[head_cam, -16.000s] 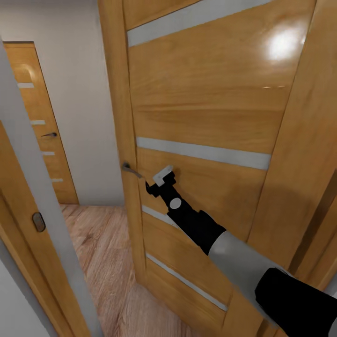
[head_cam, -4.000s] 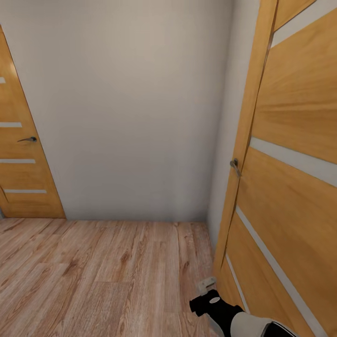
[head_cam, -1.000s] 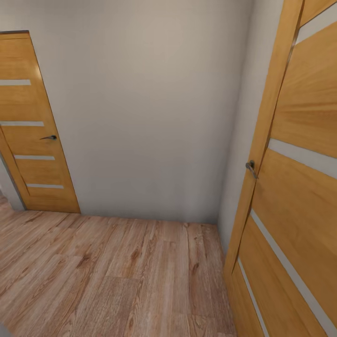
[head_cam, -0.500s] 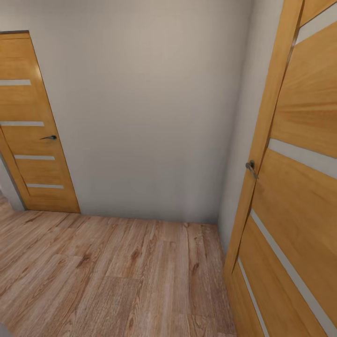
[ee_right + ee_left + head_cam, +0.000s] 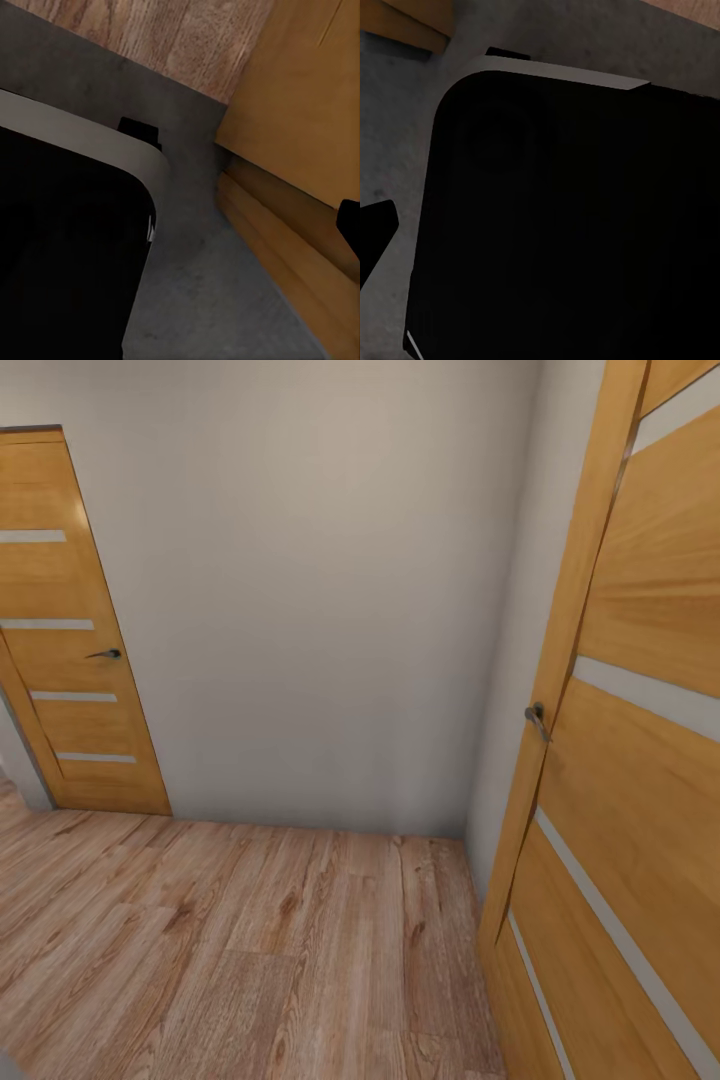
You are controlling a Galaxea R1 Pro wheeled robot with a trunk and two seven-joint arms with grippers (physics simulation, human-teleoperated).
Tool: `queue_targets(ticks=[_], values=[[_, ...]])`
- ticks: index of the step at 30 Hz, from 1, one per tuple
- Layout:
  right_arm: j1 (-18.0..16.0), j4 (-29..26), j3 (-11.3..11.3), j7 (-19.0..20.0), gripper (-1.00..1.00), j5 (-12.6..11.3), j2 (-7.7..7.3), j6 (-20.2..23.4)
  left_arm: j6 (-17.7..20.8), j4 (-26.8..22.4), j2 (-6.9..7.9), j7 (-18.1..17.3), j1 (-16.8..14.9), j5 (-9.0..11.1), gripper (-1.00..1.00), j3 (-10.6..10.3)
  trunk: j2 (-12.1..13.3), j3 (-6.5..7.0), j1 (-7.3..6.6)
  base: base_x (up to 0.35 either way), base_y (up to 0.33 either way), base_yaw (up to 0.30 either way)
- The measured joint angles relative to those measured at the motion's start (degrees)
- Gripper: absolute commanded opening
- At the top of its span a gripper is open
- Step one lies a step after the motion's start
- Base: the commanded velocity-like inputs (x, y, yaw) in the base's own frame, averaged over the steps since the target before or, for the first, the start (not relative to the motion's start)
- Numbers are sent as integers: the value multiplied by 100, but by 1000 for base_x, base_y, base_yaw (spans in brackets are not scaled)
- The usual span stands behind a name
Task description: Move the two storage containers from the living room to the garage. In the garage, place one container on the floor and stack the other container on top of it (either order is fine).
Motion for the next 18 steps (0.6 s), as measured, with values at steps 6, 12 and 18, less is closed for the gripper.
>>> queue_targets(ticks=[6,12,18], values=[[0,1,2,-1,100,3,-6,-1,1,0,-5,0,0,-1,100,0,0,0,0,0,-85,0],[0,0,6,0,100,5,-9,0,0,0,-1,0,0,0,100,0,0,0,0,0,-48,0],[0,0,10,0,100,8,-9,8,0,0,4,0,0,0,100,0,0,0,0,0,-6,0]])
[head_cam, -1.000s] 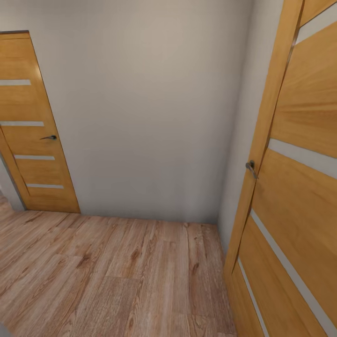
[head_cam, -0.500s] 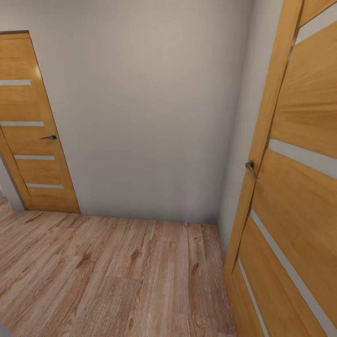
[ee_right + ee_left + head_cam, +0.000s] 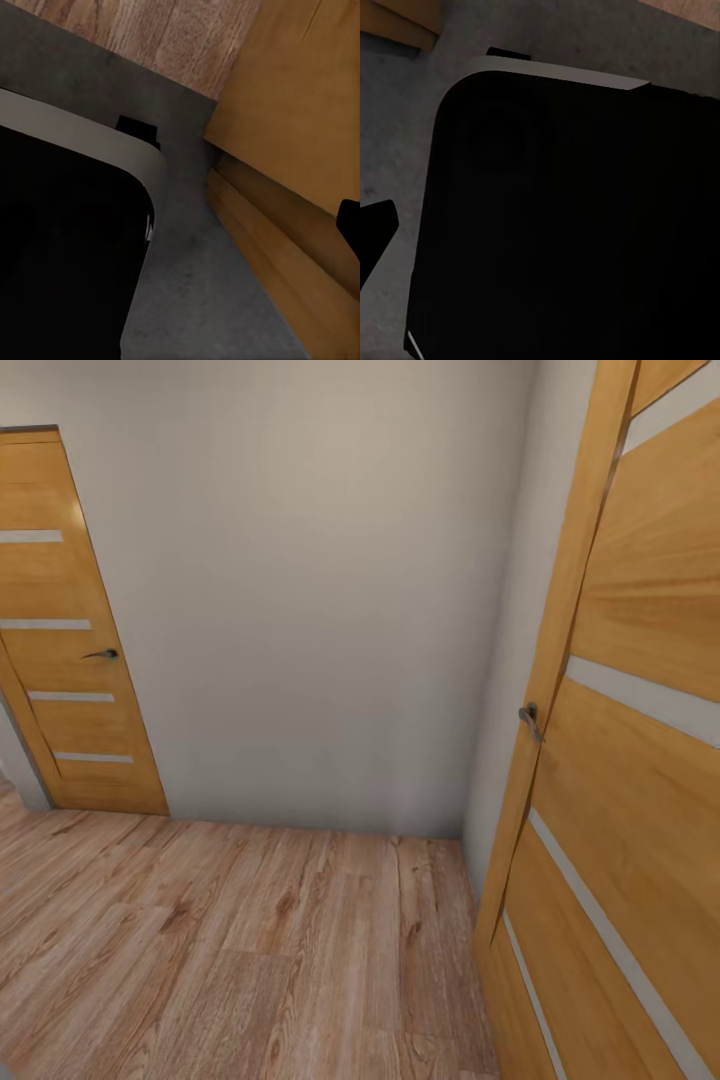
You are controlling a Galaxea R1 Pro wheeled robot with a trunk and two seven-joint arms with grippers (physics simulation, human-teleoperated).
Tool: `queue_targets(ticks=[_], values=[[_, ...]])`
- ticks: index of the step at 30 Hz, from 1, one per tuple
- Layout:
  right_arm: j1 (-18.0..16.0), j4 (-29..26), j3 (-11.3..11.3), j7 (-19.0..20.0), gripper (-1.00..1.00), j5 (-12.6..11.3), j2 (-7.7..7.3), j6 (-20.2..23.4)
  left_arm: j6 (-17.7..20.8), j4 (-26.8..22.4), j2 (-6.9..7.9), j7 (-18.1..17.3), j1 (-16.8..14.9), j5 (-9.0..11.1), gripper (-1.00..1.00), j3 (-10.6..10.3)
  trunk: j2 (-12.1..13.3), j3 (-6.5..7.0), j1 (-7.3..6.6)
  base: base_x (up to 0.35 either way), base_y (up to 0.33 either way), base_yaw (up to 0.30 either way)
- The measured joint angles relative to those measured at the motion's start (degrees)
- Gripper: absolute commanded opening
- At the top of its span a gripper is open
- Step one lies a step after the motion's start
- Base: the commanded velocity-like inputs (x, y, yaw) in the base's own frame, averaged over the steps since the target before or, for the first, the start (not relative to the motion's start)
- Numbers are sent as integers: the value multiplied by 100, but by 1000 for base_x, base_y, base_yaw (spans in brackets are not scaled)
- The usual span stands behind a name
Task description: Move the two storage containers from the living room to the garage. In the garage, place one container on the floor and stack the other container on top of it (either order is fine).
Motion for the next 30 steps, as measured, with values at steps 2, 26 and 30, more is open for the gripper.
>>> queue_targets(ticks=[2,26,30], values=[[0,0,1,0,100,0,0,1,0,0,2,0,0,0,100,0,0,0,0,0,-2,0],[0,0,7,0,100,9,17,1,1,0,5,0,0,9,100,0,-1,0,-3,134,0,0],[0,0,15,0,100,9,25,10,2,0,5,0,0,9,100,0,-1,0,-3,302,0,0]])
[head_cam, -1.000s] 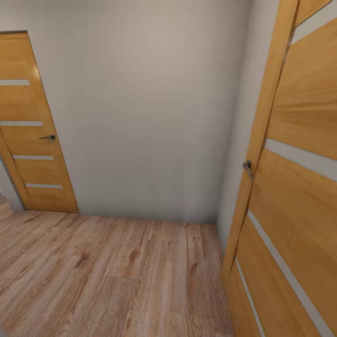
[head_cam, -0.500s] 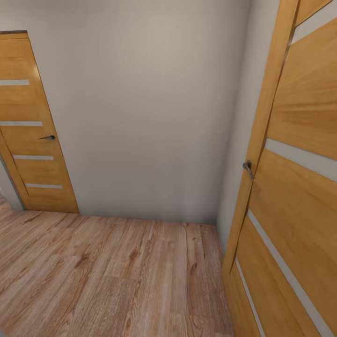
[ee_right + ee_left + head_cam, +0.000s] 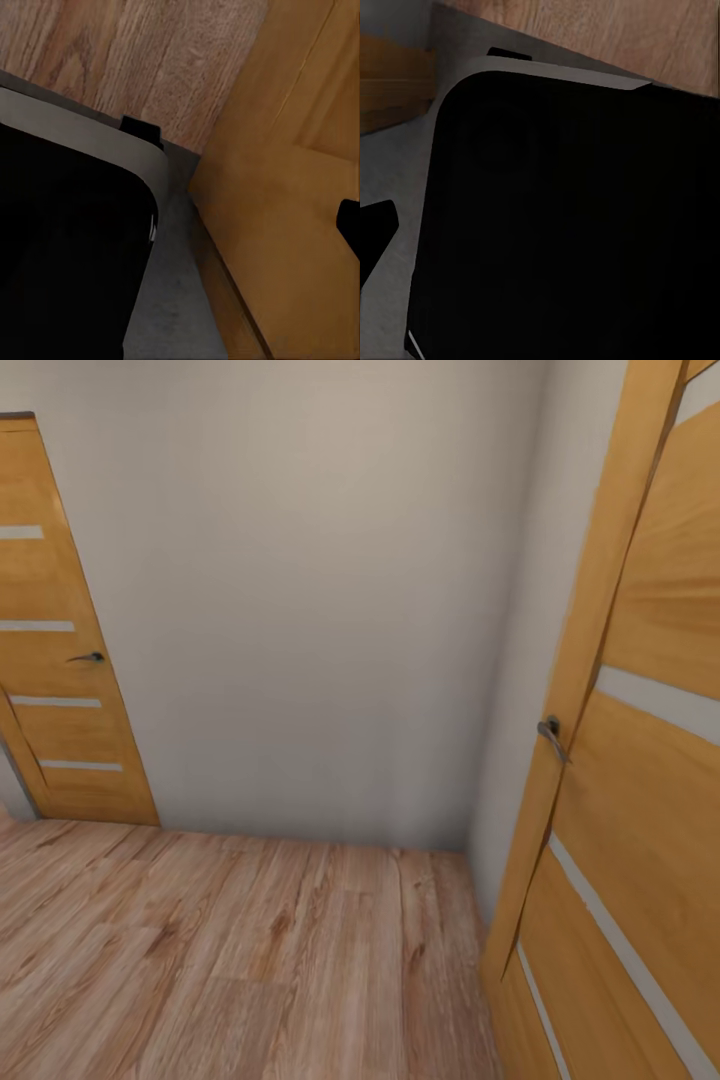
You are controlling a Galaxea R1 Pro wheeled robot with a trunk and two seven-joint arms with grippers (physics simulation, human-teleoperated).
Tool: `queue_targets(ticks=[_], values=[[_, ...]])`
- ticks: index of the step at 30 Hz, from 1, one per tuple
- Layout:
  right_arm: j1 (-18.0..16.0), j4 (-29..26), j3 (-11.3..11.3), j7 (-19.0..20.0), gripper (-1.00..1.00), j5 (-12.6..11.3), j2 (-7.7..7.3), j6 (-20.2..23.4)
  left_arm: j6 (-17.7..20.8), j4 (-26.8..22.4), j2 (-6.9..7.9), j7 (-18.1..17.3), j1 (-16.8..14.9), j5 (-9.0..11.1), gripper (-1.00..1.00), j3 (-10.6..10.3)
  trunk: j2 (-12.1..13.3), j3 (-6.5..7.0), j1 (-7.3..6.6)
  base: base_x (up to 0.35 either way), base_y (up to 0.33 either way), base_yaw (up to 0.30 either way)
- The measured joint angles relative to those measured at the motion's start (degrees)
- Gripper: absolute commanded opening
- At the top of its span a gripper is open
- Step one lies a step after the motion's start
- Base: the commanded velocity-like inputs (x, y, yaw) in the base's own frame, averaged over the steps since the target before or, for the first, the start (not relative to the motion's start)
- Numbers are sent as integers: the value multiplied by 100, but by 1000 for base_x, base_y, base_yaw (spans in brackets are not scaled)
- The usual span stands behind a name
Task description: Move the two storage containers from the living room to the garage. In the garage, place one container on the floor and stack the other container on top of it (either order is fine).
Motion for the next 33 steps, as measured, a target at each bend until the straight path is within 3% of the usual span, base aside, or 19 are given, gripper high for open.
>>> queue_targets(ticks=[33], values=[[0,0,-5,0,100,-3,-8,-8,7,0,0,0,0,0,100,-3,0,0,0,310,0,0]])
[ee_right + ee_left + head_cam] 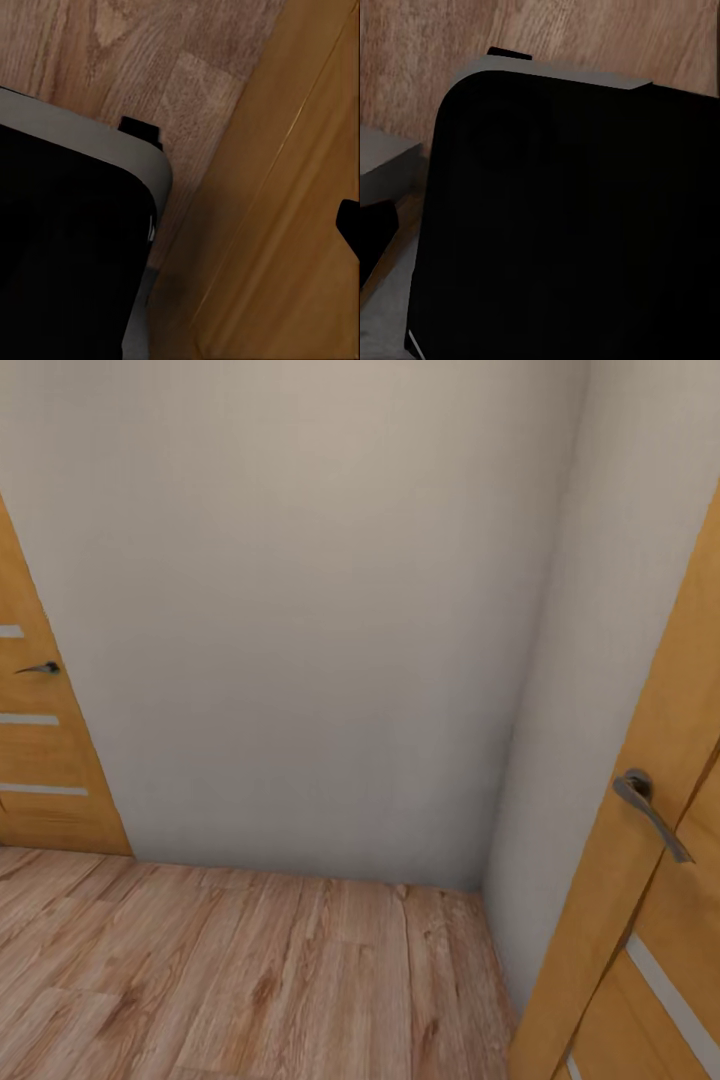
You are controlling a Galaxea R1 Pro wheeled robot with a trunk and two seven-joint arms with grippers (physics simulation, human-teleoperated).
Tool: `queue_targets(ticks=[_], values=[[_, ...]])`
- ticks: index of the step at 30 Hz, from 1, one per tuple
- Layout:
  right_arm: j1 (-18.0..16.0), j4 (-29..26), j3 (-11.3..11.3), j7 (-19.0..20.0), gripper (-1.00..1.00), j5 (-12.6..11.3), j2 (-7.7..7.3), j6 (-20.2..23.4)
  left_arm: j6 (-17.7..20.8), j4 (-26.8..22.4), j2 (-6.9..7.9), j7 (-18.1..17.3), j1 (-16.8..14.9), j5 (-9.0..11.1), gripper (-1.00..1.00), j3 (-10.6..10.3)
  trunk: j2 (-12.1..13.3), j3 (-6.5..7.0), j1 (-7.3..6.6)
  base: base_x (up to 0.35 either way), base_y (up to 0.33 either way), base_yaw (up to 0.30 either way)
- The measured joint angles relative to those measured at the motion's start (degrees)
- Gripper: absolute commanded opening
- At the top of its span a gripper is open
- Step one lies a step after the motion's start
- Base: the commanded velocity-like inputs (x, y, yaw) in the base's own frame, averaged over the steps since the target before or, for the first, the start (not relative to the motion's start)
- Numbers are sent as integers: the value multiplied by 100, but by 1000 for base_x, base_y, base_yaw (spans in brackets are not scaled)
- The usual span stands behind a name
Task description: Move the two storage containers from the living room to the garage. In the garage, place one container on the floor and stack the other container on top of it (either order is fine).
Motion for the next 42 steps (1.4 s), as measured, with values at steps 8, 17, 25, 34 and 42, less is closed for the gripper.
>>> queue_targets(ticks=[8,17,25,34,42], values=[[0,0,4,0,100,2,-9,-2,0,0,0,0,0,0,100,0,0,0,0,320,0,0],[0,0,16,28,100,-6,19,34,0,0,0,0,0,0,100,2,0,0,0,320,0,25],[0,0,8,37,100,-13,18,33,-9,0,-6,0,0,0,100,3,0,0,0,306,0,242],[0,0,6,35,100,-14,18,17,-9,0,-9,0,0,0,100,3,0,0,1,256,0,269],[0,0,6,35,100,-15,18,16,-9,0,-9,0,0,0,100,3,0,0,1,231,0,269]])
